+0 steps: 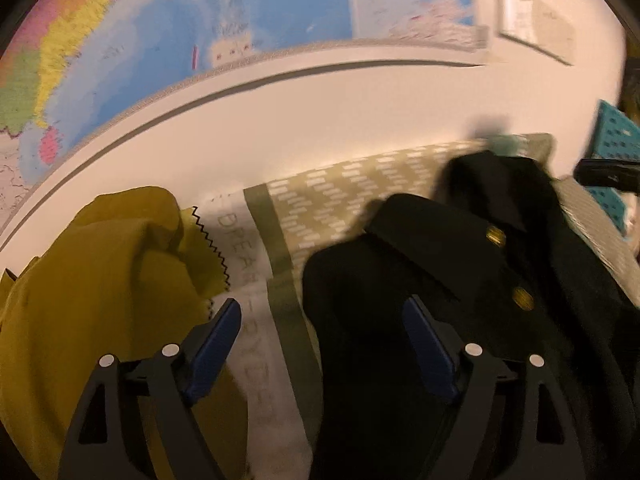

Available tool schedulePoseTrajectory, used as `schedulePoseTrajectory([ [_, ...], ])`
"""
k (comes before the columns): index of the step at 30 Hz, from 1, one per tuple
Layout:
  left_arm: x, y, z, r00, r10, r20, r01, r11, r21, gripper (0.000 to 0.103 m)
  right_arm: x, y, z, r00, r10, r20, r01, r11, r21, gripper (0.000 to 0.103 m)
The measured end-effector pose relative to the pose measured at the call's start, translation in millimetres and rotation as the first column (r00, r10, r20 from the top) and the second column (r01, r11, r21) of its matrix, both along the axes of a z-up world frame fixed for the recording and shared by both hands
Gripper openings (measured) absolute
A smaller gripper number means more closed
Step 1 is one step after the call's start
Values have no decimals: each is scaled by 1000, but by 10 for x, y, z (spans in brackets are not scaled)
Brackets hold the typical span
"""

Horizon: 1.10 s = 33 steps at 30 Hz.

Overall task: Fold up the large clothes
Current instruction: 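Lower the jacket onto the bed with both tools, spreading it flat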

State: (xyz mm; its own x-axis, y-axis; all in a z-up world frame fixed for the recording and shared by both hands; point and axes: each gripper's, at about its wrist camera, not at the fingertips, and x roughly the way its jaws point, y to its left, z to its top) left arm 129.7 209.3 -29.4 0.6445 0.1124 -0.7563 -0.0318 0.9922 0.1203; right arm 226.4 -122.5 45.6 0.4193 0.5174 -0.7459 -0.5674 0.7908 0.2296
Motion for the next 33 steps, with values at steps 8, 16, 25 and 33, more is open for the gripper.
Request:
schedulePoseTrajectory([
  [8, -939, -217, 69, 992, -124, 15, 125, 989, -77, 87, -1720, -56, -58, 952, 307, -12, -307, 947, -97, 87],
  [16, -1568, -601, -144, 973, -228, -38, 221, 965, -140, 92, -2247, -30, -645, 933, 336, -131, -352, 927, -127, 16],
  [25, -1639, -608, -331, 970, -192, -151, 178, 979, -97, 43, -1867, -1159, 602, 995, 52, 90, -62, 993, 104, 6],
  [33, -1572, -329, -250, 985, -93, -146, 75, 990, -122, 21, -1053, -2058, 343, 962, -270, -26, 271, 952, 144, 7],
])
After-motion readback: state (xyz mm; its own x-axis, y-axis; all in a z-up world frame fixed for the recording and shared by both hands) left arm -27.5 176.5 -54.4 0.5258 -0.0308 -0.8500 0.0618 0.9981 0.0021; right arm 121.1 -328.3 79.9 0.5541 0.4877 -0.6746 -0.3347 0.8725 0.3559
